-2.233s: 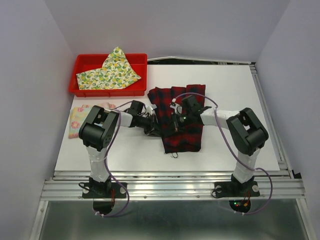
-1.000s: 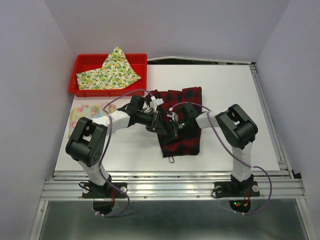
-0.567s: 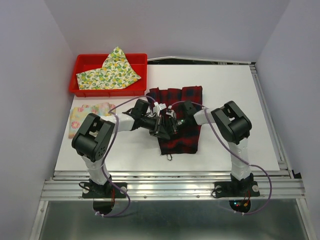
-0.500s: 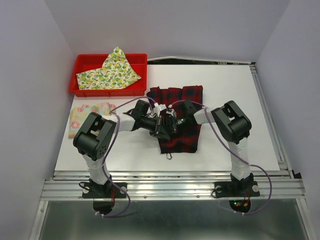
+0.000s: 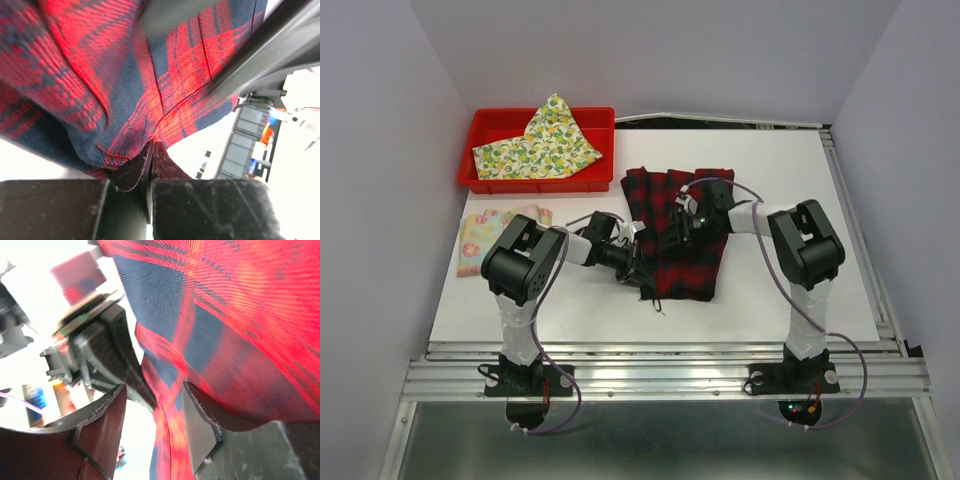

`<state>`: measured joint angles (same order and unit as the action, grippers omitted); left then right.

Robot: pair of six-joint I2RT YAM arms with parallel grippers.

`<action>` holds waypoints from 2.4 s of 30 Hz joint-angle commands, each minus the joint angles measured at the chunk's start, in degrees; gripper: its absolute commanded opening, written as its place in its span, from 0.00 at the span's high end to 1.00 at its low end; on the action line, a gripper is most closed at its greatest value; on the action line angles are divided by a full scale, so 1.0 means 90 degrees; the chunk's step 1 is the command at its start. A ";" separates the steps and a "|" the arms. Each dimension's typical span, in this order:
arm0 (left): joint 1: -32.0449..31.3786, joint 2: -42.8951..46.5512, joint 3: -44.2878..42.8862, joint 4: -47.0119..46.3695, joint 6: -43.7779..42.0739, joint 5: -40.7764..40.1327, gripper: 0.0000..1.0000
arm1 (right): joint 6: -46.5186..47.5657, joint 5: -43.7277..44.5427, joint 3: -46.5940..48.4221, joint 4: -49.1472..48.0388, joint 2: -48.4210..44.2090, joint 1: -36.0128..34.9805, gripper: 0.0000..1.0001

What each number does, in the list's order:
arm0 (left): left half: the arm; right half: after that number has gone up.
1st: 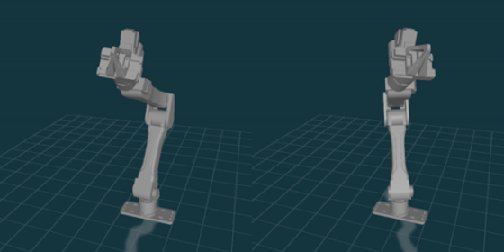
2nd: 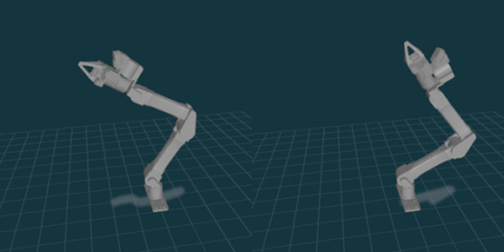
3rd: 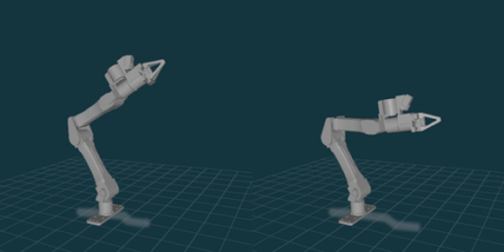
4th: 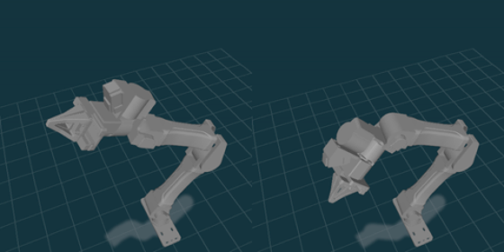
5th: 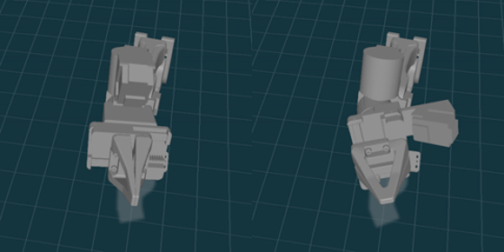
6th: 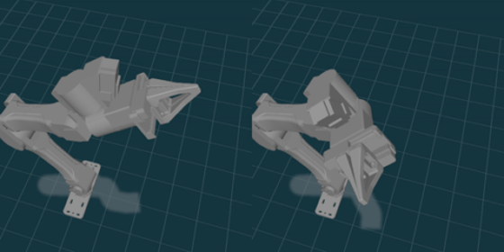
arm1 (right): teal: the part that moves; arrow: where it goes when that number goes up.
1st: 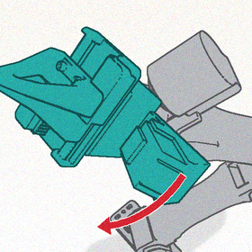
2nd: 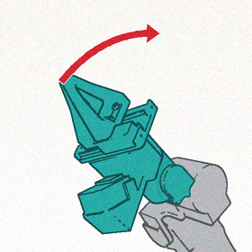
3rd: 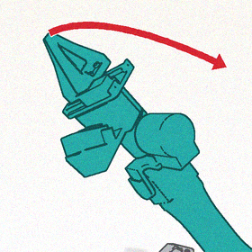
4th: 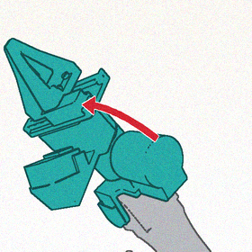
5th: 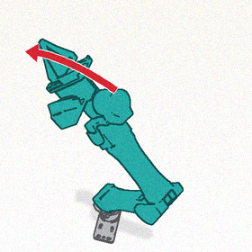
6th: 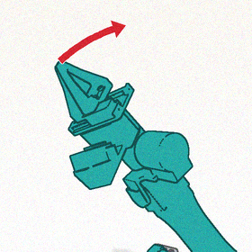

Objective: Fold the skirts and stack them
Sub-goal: Fold the skirt

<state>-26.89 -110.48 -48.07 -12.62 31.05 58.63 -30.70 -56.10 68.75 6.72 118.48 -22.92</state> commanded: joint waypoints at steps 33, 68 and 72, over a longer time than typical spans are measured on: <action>0.0205 0.1923 -0.1961 0.1598 -0.2141 -0.1123 0.78 | 0.6428 0.4015 -0.0451 0.5337 -0.0008 0.0134 0.61; 0.0294 0.0257 -0.4678 0.2832 -0.4088 -0.1883 0.50 | 0.5082 0.1733 0.2263 0.5003 -0.0035 0.2302 0.33; -0.0068 0.2149 -0.3065 0.3016 -0.6522 -0.3348 0.10 | 0.5013 0.1380 0.2322 0.5415 -0.0953 0.1972 0.26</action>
<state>-24.69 -113.06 -85.14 10.07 -1.83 38.52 14.83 -41.10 89.82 54.15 119.48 -2.37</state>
